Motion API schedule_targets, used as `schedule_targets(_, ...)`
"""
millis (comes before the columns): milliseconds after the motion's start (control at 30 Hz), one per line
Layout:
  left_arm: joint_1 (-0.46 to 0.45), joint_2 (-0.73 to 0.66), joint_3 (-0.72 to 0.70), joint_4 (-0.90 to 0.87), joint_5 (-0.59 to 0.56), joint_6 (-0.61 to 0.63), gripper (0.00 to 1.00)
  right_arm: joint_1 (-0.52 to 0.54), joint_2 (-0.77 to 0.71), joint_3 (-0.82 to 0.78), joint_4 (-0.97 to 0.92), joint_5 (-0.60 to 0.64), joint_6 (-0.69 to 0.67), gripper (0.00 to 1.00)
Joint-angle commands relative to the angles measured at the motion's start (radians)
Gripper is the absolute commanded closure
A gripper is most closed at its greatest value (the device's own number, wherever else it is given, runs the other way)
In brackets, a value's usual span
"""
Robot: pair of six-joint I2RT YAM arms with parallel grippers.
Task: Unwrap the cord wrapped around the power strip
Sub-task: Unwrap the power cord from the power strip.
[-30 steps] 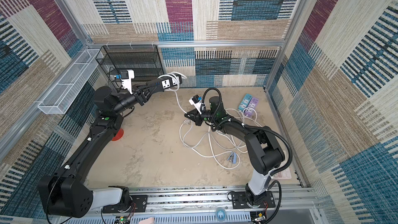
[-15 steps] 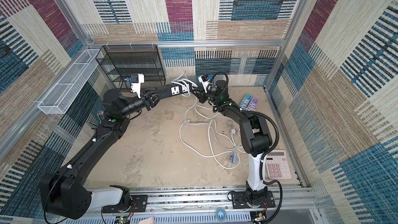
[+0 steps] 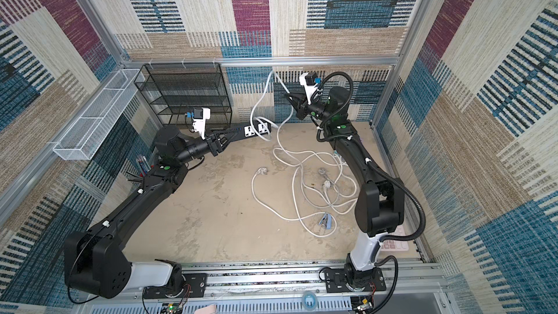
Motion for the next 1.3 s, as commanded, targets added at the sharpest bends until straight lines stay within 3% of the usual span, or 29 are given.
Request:
schedule_targets(0,0.016,-0.026,0.0,0.02,-0.045,0.039,1.0,-0.013,-0.082,-0.073,-0.028,0.034,-0.038,1.0)
schedule_targets(300,0.106,-0.061,-0.017,0.05,-0.079,0.037,1.0,-0.016,-0.346,-0.367,-0.054,0.063,-0.028,1.0)
schedule_targets(600,0.199,-0.073,-0.03,0.117,-0.07,-0.024,1.0,-0.017,-0.515,-0.611,-0.089,0.075,0.01,1.0)
schedule_targets(1000,0.245,-0.097,-0.043,0.157,-0.069,-0.047,1.0,-0.017,-0.587,-0.896,-0.026,0.202,0.086,1.0)
schedule_targets(1267,0.257,-0.106,-0.057,0.188,-0.071,-0.063,1.0,-0.017,-0.535,-0.993,0.08,0.252,0.18,1.0)
